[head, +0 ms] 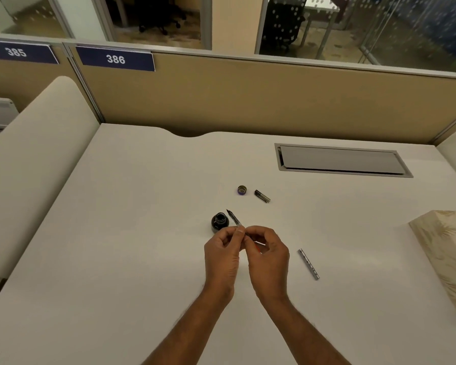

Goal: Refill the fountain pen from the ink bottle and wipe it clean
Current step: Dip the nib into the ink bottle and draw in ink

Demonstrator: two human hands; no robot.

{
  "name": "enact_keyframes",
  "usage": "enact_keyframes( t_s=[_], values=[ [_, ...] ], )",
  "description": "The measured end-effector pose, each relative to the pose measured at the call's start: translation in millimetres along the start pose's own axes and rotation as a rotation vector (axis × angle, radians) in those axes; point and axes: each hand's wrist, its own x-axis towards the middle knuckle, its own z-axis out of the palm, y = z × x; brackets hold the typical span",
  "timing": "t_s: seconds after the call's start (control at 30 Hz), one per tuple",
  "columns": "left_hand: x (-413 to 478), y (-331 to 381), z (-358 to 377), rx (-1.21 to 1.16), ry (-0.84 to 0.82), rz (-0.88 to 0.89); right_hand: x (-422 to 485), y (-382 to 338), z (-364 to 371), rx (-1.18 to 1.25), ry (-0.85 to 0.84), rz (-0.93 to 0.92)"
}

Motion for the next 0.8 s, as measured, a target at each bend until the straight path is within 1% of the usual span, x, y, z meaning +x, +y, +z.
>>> enact_keyframes(
  t_s=[0.1,0.33,0.6,0.8],
  values=[
    [-9,10,1,0.011,-0.017,0.027,-4,-8,-4,0.066,0.015,0.027],
    [-31,27,2,0.049,-0.077,0.077,-19,-26,-16,0.119,0.063,0.021],
    [-59,40,12,0.077,-0.241,0.098,-41,-47,-43,0.178,0.181,0.019],
    [-76,46,24,0.079,-0.343,0.109,-50,-54,-65,0.162,0.247,0.004]
  ],
)
